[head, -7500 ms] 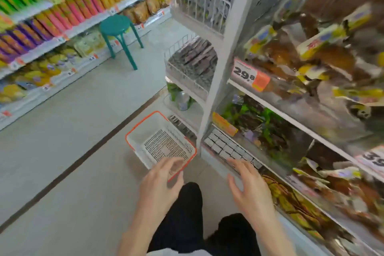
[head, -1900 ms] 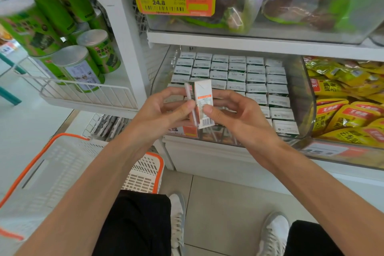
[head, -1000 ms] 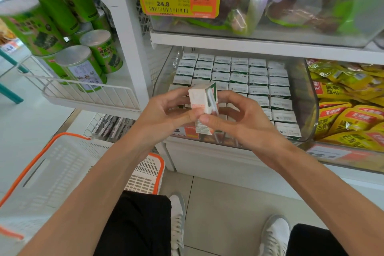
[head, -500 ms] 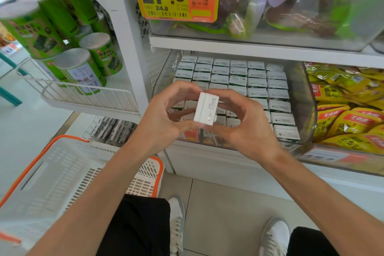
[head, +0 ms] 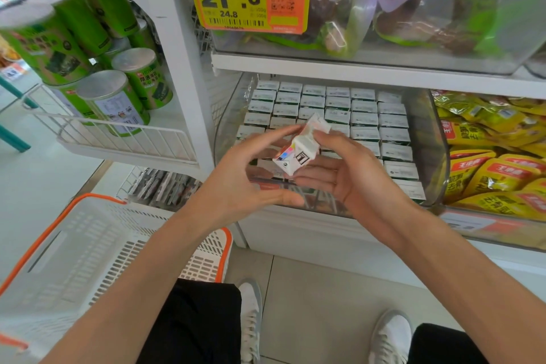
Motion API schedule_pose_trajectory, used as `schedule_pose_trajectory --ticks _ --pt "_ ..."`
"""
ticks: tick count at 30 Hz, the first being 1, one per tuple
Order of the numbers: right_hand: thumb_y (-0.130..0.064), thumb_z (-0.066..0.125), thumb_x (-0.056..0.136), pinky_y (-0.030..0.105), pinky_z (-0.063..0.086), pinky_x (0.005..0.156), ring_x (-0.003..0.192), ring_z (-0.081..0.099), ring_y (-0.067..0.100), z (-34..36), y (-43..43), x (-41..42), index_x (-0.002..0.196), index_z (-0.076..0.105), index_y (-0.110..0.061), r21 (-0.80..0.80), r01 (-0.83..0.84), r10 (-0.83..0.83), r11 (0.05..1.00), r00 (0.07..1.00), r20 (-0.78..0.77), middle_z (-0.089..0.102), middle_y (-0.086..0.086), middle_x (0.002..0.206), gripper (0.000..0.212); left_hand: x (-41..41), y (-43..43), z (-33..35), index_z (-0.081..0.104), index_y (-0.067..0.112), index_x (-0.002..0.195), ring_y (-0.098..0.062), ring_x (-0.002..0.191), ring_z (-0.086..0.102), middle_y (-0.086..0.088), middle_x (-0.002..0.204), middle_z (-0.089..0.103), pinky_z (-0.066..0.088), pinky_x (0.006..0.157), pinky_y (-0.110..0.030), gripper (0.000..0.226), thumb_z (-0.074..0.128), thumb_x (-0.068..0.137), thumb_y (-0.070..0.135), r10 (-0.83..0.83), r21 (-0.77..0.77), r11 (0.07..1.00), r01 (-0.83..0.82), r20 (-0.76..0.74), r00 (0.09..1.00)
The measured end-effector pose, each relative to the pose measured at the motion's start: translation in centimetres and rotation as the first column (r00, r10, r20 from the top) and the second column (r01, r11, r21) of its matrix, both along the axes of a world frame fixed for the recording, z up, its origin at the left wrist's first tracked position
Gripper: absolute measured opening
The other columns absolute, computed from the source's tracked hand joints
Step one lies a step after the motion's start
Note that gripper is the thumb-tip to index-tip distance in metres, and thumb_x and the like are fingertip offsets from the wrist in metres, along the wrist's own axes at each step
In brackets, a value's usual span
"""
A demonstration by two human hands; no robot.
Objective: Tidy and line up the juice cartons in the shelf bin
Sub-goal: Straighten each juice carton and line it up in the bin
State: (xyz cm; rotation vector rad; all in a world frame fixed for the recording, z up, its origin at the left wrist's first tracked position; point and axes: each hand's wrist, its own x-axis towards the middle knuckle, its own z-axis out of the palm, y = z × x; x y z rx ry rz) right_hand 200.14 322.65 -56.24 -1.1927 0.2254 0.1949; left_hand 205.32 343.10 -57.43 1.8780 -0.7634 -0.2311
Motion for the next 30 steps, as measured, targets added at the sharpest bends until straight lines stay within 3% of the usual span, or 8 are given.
schedule_pose_trajectory --ticks 4,7,11,16,19,24,27,30 --pt "-0.047 0.056 0.105 0.037 0.065 0.085 0.100 0.079 0.035 -0.1 0.2 -0.2 0.120 0.072 -0.013 0.023 -0.101 0.103 0.995 0.992 -0.078 0.079 0.023 0.108 0.041 0.2 -0.4 -0.1 0.061 0.043 0.138 -0.017 0.124 0.063 0.013 0.127 0.063 0.059 0.098 -0.041 0.070 0.091 0.074 0.041 0.110 -0.084 0.991 -0.101 0.107 0.988" --pt "-0.052 0.050 0.106 0.037 0.066 0.085 0.105 0.077 0.039 -0.1 0.0 -0.3 0.115 0.077 -0.015 0.029 -0.168 0.170 0.985 0.981 -0.091 0.078 0.023 0.114 0.047 0.0 -0.5 0.1 0.064 0.037 0.138 -0.019 0.127 0.063 0.016 0.127 0.067 0.057 0.102 -0.043 0.061 0.085 0.081 0.042 0.112 -0.108 0.989 -0.096 0.153 0.982" --pt "-0.054 0.053 0.104 0.032 0.065 0.075 0.098 0.079 0.035 0.2 -0.1 -0.2 0.103 0.084 -0.020 0.020 -0.173 0.174 0.985 0.981 -0.090 0.079 0.020 0.111 0.046 -0.3 -0.5 0.7 0.067 0.027 0.138 -0.016 0.124 0.067 0.015 0.129 0.072 0.058 0.100 -0.042 0.056 0.085 0.085 0.032 0.125 -0.152 0.983 -0.105 0.128 0.984" --pt "-0.040 0.057 0.104 0.030 0.063 0.072 0.093 0.080 0.031 0.0 -0.3 -0.1 0.124 0.071 -0.015 0.100 -0.086 0.094 0.991 0.993 -0.076 0.080 0.018 0.104 0.035 -0.3 -0.3 0.8 0.068 0.020 0.137 -0.017 0.126 0.066 0.012 0.130 0.073 0.059 0.098 -0.041 0.055 0.086 0.085 0.022 0.110 -0.144 0.985 -0.092 0.119 0.987" --pt "-0.036 0.061 0.103 0.030 0.064 0.077 0.097 0.079 0.027 0.2 -0.5 0.1 0.126 0.069 -0.016 0.118 -0.060 0.068 0.991 0.996 -0.064 0.079 0.019 0.111 0.031 -0.1 -0.2 0.6 0.069 0.020 0.135 -0.018 0.129 0.064 0.011 0.131 0.072 0.059 0.100 -0.040 0.055 0.088 0.083 0.017 0.099 -0.147 0.986 -0.082 0.113 0.989" --pt "-0.039 0.072 0.097 0.038 0.062 0.097 0.114 0.075 0.033 0.2 -0.7 0.2 0.140 0.058 -0.010 0.048 -0.062 0.063 0.997 0.998 -0.007 0.077 0.020 0.121 0.053 0.3 -0.1 0.2 0.070 0.025 0.133 -0.024 0.134 0.057 0.007 0.135 0.065 0.059 0.096 -0.034 0.058 0.091 0.079 0.018 0.056 -0.135 0.990 -0.042 0.101 0.993" --pt "-0.021 0.075 0.097 0.035 0.063 0.093 0.114 0.075 0.033 -0.1 -0.6 0.2 0.142 0.049 -0.017 0.034 -0.054 0.052 0.998 0.997 0.055 0.077 0.017 0.122 0.051 0.3 -0.1 0.2 0.070 0.028 0.132 -0.020 0.131 0.061 0.007 0.133 0.064 0.058 0.099 -0.031 0.060 0.093 0.076 0.028 0.059 -0.119 0.992 -0.048 0.087 0.994" --pt "-0.010 0.080 0.091 0.034 0.062 0.093 0.115 0.075 0.029 -0.4 -0.5 0.1 0.146 0.050 -0.026 -0.004 -0.031 0.031 1.000 0.994 0.104 0.075 0.014 0.126 0.064 0.4 -0.2 0.2 0.068 0.030 0.135 -0.014 0.128 0.064 0.008 0.135 0.066 0.057 0.102 -0.042 0.064 0.091 0.076 0.036 0.092 -0.090 0.992 -0.086 0.065 0.994"
